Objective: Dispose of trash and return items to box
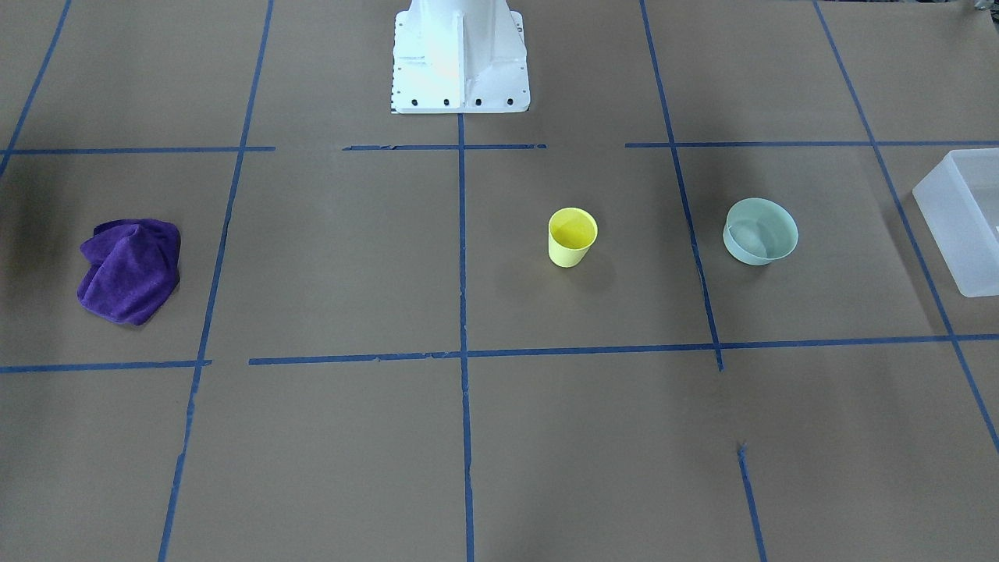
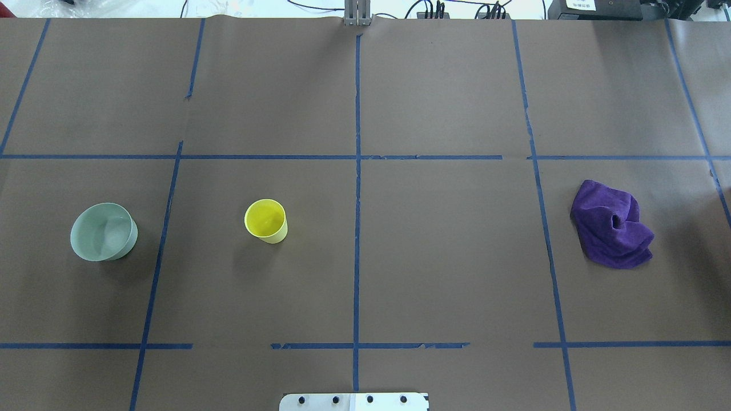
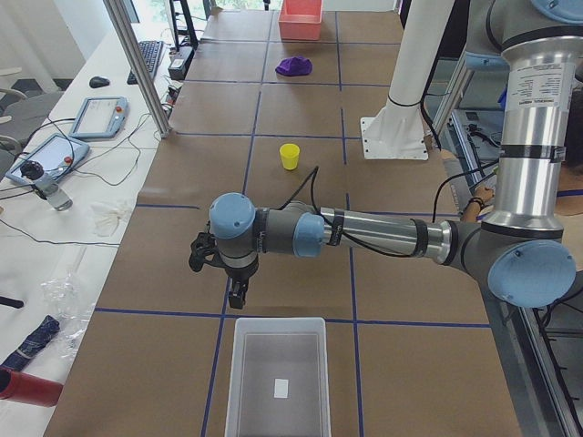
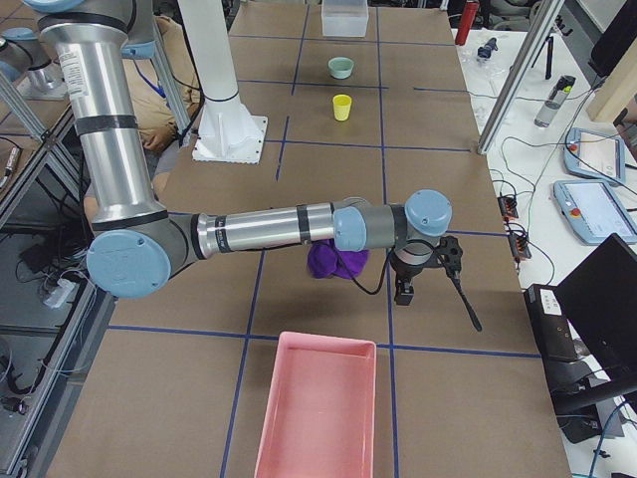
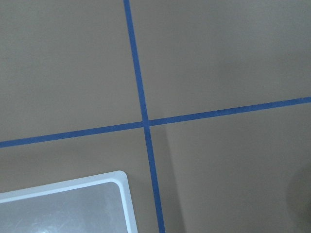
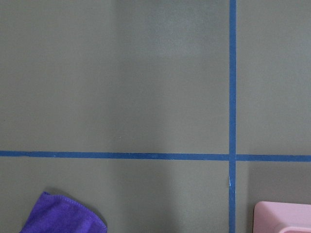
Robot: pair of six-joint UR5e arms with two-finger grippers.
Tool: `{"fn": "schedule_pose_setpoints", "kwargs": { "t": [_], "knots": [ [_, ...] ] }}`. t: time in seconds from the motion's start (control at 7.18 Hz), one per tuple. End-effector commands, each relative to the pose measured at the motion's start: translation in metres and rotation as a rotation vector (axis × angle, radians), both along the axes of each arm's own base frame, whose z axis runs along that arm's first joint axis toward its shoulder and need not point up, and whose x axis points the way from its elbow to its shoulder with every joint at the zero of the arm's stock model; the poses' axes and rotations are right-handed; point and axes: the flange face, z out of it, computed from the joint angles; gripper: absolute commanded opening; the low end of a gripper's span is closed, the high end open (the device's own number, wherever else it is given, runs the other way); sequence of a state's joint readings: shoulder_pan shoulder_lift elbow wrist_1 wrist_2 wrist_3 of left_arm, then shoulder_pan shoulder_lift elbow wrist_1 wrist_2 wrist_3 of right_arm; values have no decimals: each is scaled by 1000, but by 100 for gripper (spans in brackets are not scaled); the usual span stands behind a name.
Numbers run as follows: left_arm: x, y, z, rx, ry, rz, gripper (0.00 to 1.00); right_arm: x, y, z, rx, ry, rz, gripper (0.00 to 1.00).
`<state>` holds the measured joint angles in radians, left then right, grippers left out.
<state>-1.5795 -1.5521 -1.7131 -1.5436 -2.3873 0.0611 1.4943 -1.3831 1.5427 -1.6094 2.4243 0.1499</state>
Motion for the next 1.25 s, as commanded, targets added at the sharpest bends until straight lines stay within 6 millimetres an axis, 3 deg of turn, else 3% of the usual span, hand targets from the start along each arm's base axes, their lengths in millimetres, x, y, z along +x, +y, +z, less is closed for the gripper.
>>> {"fn": "schedule_pose_setpoints", "kwargs": {
  "t": [0.0, 0.14, 0.56, 1.11],
  "knots": [
    [0, 2, -11, 43, -5, 9, 100, -4, -1, 7, 14, 1, -7, 100],
    [2, 2, -26, 67, -5, 13, 100, -9, -1, 10, 8, 1, -14, 100],
    [10, 2, -40, 104, 2, 27, 100, -16, -3, 10, 7, 3, -25, 100],
    [10, 1, -37, 114, 1, 25, 100, -26, -3, 9, 5, 4, -37, 100]
  ]
}}
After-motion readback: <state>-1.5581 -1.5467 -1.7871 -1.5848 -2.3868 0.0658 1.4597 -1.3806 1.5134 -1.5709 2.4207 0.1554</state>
